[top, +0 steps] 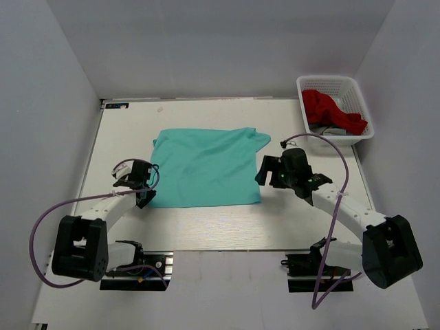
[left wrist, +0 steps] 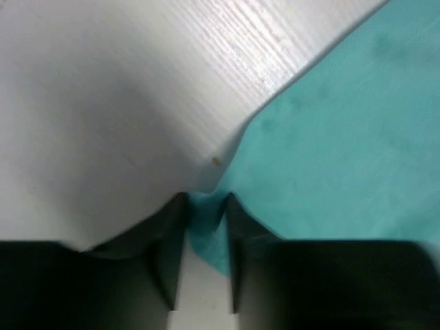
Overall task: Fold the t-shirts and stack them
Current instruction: Flatten out the tshirt
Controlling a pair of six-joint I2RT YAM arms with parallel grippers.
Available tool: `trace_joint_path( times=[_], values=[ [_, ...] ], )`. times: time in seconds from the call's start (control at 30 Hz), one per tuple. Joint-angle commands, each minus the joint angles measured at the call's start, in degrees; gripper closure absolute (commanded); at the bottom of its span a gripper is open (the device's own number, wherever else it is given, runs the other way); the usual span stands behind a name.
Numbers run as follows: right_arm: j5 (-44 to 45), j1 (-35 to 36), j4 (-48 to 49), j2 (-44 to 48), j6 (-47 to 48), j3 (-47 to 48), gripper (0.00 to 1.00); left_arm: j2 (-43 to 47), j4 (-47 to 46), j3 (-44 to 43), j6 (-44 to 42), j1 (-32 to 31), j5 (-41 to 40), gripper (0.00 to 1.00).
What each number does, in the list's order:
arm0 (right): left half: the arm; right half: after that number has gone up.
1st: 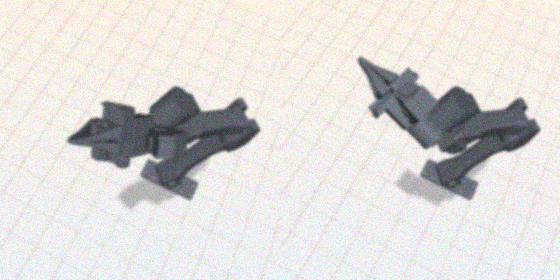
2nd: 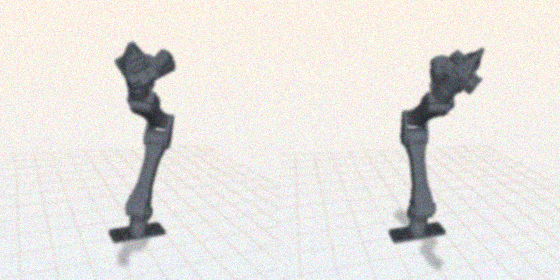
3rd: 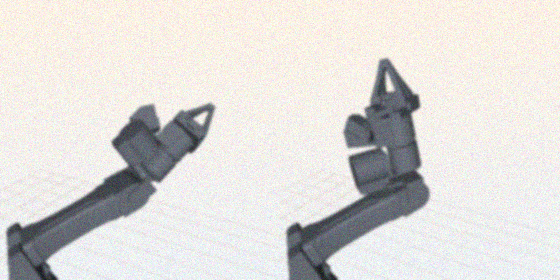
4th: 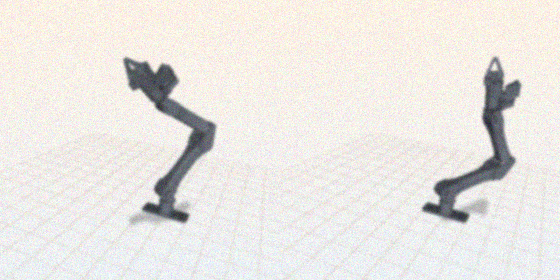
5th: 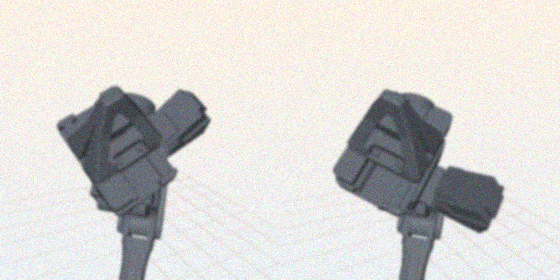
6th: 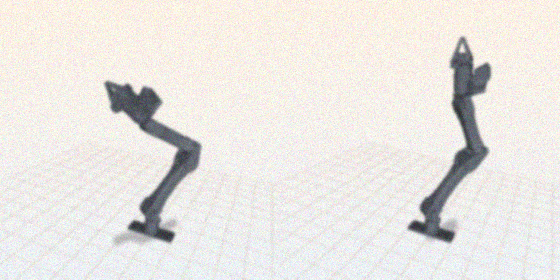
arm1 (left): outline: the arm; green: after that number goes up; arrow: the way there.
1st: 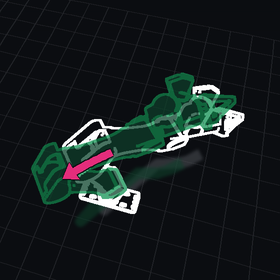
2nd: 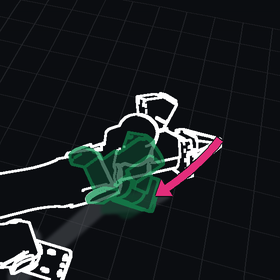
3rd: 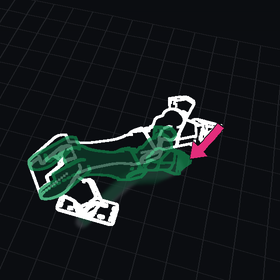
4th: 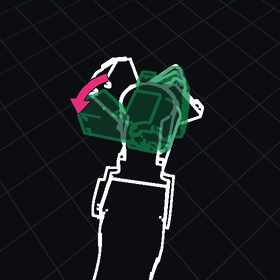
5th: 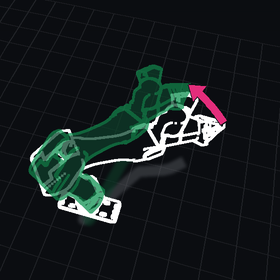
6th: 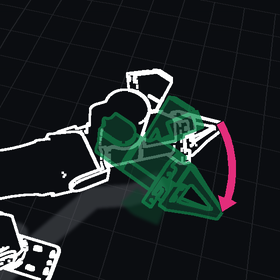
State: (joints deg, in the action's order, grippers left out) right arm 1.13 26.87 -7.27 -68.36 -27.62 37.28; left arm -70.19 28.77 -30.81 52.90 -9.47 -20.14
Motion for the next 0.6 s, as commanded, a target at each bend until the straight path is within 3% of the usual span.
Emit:
trace_joint_path(
  times=[0.0,0.03,0.07,0.1,0.4,0.57],
  values=[
    [2.82,1.34,-0.64,-0.72,0.81,-0.28,0.1,-5.29,-2.66,-0.39,-0.26,0.16,2.82,0.69],
    [3.09,1.77,-1.08,-1.25,0.37,-0.28,0.1,-6.17,-2.67,-0.39,-0.26,0.16,2.83,0.77],
    [3.7,2.21,-2.13,-1.34,0.54,-0.45,0.1,-6.88,-2.67,-1.09,-0.26,0.16,2.83,0.94],
    [3.97,2.48,-2.31,-1.51,0.28,-0.62,0.1,-7.5,-2.06,-1.1,-0.26,0.16,2.83,1.0],
    [-0.51,7.05,-2.14,-10.03,-2.96,-0.1,0.12,-3.9,-5.4,1.53,-2.37,-0.37,5.9,1.0],
    [-0.51,9.42,0.4,-11.45,-6.74,-1.23,0.23,-1.79,-7.15,2.77,-2.89,-0.37,6.42,1.0]
  ],
)
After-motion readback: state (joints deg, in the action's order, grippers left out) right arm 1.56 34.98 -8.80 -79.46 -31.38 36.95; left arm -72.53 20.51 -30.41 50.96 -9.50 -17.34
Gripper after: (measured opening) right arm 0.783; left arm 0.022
